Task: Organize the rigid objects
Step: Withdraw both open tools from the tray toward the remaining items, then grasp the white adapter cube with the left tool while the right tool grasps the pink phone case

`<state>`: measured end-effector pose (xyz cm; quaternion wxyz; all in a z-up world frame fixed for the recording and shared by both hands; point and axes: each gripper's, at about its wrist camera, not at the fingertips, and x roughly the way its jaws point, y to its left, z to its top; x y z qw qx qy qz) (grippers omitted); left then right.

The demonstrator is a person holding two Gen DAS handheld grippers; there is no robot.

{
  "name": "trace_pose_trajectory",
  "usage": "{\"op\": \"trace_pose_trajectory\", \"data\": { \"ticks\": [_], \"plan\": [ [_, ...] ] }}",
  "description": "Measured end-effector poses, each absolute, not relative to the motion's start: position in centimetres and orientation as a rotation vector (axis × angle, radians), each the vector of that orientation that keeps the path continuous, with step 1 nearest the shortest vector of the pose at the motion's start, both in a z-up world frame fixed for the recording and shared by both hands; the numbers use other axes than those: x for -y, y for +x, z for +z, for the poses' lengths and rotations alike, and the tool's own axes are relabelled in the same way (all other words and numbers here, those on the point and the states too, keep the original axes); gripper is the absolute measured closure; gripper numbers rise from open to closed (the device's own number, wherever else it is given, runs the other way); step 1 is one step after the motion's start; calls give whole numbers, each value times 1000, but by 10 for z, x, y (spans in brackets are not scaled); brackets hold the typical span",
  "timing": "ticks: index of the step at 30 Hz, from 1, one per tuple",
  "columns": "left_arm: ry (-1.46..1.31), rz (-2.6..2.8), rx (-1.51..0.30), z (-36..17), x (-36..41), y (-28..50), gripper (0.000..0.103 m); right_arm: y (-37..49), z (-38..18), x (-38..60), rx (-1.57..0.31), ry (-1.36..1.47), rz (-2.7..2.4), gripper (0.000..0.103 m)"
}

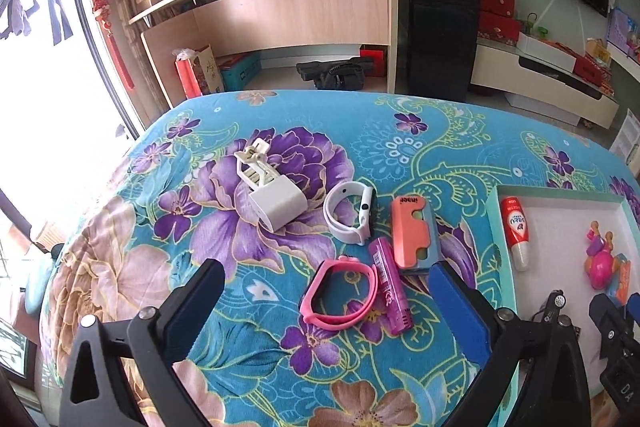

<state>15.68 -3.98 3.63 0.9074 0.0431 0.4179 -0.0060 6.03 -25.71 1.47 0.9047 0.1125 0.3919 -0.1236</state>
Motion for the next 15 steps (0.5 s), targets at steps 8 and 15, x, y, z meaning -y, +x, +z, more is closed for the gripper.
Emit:
{"op": "trace_pose_trajectory", "data": {
  "ticks": [8,15],
  "plan": [
    [61,21,-837,48,35,198,0,66,13,260,-798,236,-272,14],
    [0,10,-865,40,12,221,0,73,21,255,-774,222,-252,14]
  ]
}}
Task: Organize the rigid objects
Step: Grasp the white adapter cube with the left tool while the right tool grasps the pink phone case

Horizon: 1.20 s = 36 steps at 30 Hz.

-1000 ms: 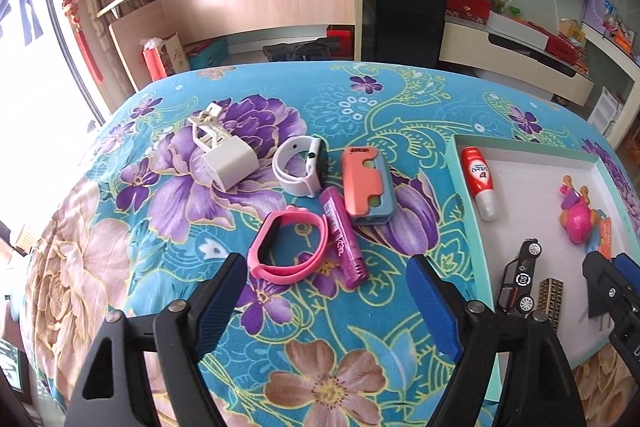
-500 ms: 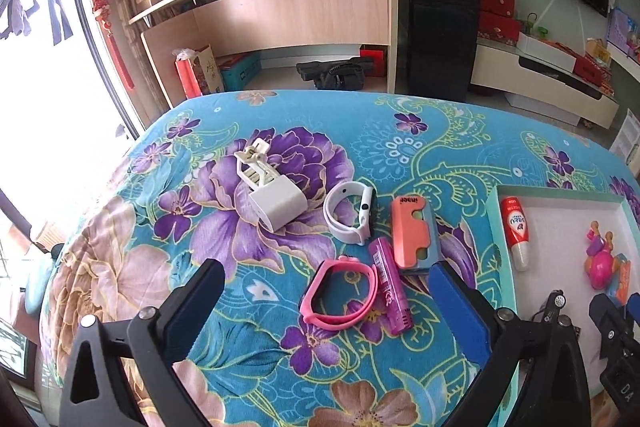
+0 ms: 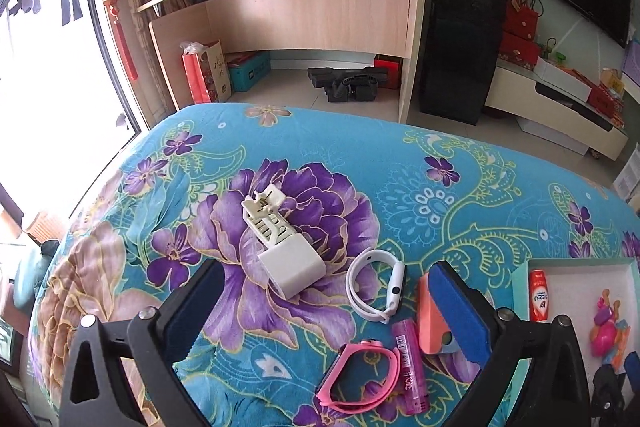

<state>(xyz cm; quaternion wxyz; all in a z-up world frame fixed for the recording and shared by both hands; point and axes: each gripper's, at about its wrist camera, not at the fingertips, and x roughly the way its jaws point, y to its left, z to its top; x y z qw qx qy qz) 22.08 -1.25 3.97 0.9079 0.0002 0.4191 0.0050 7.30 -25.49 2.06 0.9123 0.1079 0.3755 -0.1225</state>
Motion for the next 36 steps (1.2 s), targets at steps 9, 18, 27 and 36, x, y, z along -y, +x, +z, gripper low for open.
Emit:
{"op": "trace_pose_trajectory", "data": {
  "ticks": [9,18,27,36],
  "plan": [
    [-125,41,-911,23,-50,242,0,116,50,226,-790,175,-103,14],
    [-164,34,-942,4,-73,253,0,196,79,171,-949,98,192,14],
    [-159,-31,-957,-7,-62,262,0,233,23,124,-1225,-104,223,28],
    [-157,-42,-996,-26,-55,271,9,250,-5,127,-1313,-79,197,39]
  ]
}}
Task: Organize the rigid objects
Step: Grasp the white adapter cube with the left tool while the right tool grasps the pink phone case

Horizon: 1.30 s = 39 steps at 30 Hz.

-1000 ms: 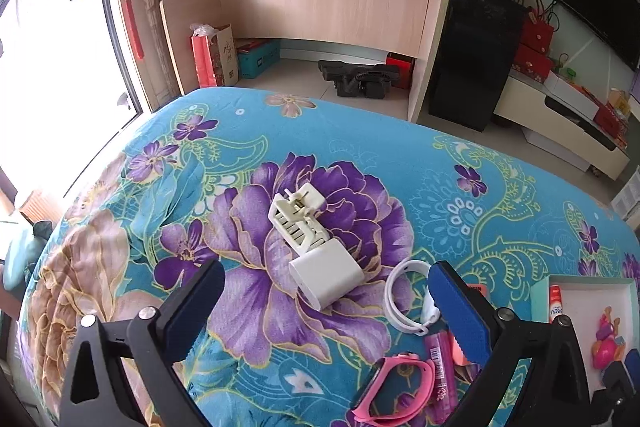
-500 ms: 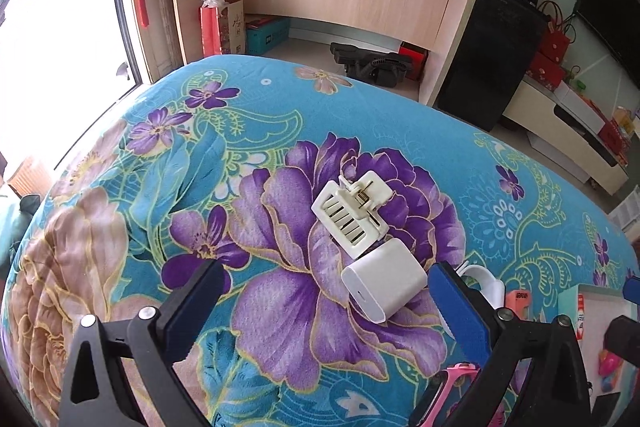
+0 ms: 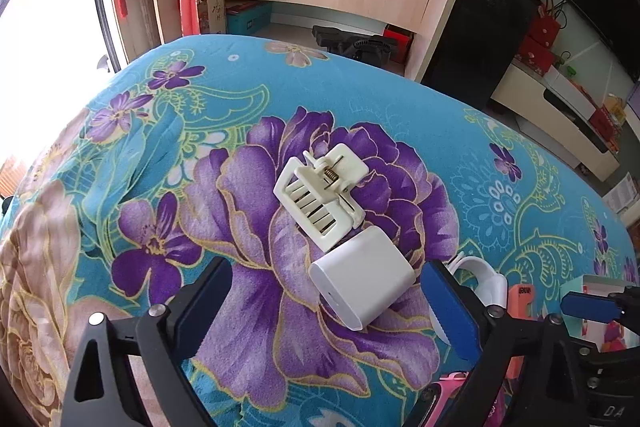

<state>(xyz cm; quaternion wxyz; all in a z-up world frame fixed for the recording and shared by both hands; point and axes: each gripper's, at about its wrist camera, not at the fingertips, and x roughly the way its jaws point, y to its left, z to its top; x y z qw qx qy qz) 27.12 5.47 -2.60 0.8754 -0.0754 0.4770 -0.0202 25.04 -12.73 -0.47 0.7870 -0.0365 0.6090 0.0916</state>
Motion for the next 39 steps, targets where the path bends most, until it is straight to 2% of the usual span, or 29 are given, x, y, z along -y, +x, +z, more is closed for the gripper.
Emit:
{"op": "trace_pose_trajectory", "data": {
  "ticks": [5,14,19,21,34,37,39],
  "plan": [
    [-143,-56,-999,-31,-48,274,12,255,-18,128,-1341,-94,179,43],
    [-131,-54,-998,-38,-44,279,17,277,-42,118,-1362,-66,188,43],
    [-130,-79,-997,-36,-41,279,29,282,-54,116,-1366,-91,176,43],
    [-133,-98,-995,-36,-39,279,40,284,-56,116,-1368,-91,175,43],
    [-89,-88,-1007,-30,-31,267,40,276,-54,116,-1374,-104,159,46],
    [-82,-79,-1007,-26,-30,261,40,273,-50,116,-1375,-109,149,56],
    [-82,-76,-997,-21,-32,257,40,270,-47,115,-1376,-123,149,56]
  ]
}}
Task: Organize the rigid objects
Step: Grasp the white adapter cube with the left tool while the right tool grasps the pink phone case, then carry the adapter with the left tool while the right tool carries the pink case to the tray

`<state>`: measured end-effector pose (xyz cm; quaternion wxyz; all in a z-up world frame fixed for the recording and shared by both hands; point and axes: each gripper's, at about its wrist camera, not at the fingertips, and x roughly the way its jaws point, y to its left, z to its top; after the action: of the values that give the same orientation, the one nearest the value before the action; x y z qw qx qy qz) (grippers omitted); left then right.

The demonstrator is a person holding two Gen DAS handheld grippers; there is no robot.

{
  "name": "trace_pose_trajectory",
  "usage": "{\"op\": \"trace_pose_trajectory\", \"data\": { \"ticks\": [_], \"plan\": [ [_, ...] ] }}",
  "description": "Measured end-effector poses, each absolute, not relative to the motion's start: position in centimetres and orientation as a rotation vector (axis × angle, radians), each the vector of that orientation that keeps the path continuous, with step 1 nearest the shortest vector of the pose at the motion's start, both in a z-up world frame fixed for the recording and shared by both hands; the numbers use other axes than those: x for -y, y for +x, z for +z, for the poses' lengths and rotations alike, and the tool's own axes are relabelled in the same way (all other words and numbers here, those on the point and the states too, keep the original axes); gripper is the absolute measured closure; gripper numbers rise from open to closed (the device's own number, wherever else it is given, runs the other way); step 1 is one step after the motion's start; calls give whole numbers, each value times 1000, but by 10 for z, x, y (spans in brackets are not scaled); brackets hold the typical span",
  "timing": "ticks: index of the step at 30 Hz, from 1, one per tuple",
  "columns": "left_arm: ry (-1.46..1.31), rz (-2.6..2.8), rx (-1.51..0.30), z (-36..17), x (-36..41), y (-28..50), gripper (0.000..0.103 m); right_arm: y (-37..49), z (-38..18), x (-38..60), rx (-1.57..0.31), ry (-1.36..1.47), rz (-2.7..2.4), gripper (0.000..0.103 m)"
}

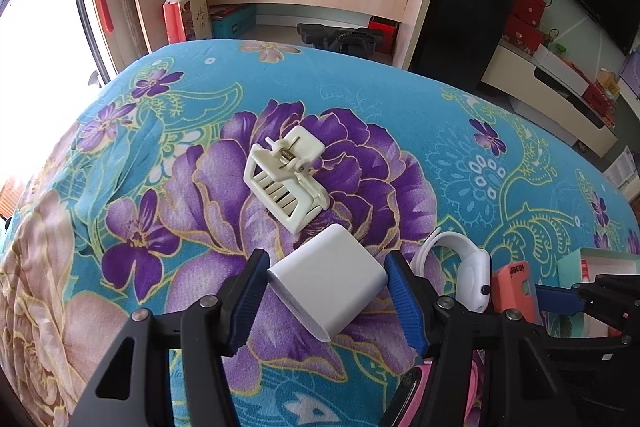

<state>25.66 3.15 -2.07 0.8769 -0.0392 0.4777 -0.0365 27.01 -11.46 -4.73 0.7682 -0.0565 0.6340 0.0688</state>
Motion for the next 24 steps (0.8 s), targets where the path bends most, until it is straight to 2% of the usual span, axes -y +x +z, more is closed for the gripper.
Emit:
{"op": "trace_pose_trajectory", "data": {
  "ticks": [5,11,19,24],
  "plan": [
    [-86,-69,-963,-3,-36,244,40,257,-37,118,-1380,-106,165,58],
    [-97,-103,-894,26,-31,222,40,243,5,137,-1324,-85,162,59],
    [-29,-175,-805,62,1,191,40,211,51,183,-1290,-50,110,59],
    [18,-276,-786,70,40,180,40,193,57,232,-1309,-37,20,59]
  ]
}}
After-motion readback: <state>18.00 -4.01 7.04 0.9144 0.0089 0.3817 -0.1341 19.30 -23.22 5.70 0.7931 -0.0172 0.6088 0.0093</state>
